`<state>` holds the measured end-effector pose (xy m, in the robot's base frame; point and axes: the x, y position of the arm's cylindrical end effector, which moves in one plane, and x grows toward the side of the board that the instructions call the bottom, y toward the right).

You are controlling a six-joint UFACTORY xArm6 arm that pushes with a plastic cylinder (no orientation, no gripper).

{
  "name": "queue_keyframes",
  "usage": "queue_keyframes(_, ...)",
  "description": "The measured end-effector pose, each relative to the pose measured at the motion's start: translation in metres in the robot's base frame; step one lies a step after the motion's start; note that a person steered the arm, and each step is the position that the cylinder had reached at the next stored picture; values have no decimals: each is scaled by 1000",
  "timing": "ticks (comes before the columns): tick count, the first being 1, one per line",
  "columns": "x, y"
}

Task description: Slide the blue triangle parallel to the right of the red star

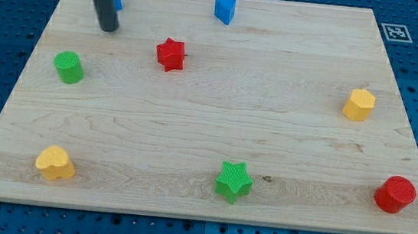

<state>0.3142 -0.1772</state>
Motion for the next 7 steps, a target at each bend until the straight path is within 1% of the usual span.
queue_keyframes(2,1,7)
queue_keyframes(4,9,46)
queue_keyframes(5,-12,62)
queue_keyframes(6,-57,82)
queue_keyframes(7,-114,94)
